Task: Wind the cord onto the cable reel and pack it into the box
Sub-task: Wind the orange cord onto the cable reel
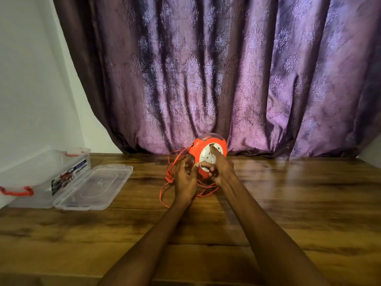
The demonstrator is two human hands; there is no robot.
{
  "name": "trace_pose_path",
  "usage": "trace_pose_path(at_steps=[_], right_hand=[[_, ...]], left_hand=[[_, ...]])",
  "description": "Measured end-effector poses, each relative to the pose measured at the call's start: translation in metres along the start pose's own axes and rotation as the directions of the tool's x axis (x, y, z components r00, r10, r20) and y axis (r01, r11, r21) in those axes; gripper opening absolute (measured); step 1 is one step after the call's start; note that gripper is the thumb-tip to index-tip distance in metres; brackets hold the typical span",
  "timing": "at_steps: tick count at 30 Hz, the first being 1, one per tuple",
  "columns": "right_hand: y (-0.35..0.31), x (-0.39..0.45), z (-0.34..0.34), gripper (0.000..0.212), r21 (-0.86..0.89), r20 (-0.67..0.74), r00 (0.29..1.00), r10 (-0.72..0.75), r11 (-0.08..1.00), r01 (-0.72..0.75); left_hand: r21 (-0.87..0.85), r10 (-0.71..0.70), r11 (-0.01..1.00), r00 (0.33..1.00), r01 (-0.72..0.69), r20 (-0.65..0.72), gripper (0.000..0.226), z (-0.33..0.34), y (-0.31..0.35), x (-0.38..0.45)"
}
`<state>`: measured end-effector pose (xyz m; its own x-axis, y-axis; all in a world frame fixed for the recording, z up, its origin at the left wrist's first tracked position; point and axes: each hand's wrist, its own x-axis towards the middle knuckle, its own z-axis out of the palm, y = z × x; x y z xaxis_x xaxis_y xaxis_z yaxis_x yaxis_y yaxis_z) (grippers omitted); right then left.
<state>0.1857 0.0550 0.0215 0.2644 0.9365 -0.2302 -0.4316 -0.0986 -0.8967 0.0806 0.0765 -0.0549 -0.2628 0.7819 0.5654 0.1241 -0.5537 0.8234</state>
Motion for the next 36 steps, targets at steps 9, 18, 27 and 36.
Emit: trace_pose_path(at_steps=[9, 18, 27, 36], right_hand=[[-0.006, 0.015, -0.027, 0.022, -0.825, 0.283, 0.698, -0.657, 0.205, 0.527], [-0.046, 0.014, -0.028, 0.068, -0.218, 0.953, 0.290, -0.085, -0.858, 0.464], [-0.046, 0.017, -0.035, 0.055, -0.268, 0.956, 0.190, -0.222, -0.926, 0.267], [-0.011, -0.003, -0.005, 0.073, -0.888, 0.088, 0.804, -0.588, 0.320, 0.331]], left_hand=[[-0.291, -0.205, 0.939, 0.978, 0.184, -0.044, 0.014, -0.014, 0.007, 0.014], [-0.307, -0.274, 0.910, 0.960, 0.278, 0.057, 0.010, -0.025, 0.016, 0.020], [-0.391, -0.278, 0.870, 0.954, 0.299, 0.111, 0.015, -0.013, 0.024, 0.006], [-0.157, -0.056, 0.987, 0.997, 0.046, -0.061, 0.038, 0.000, 0.016, 0.001]])
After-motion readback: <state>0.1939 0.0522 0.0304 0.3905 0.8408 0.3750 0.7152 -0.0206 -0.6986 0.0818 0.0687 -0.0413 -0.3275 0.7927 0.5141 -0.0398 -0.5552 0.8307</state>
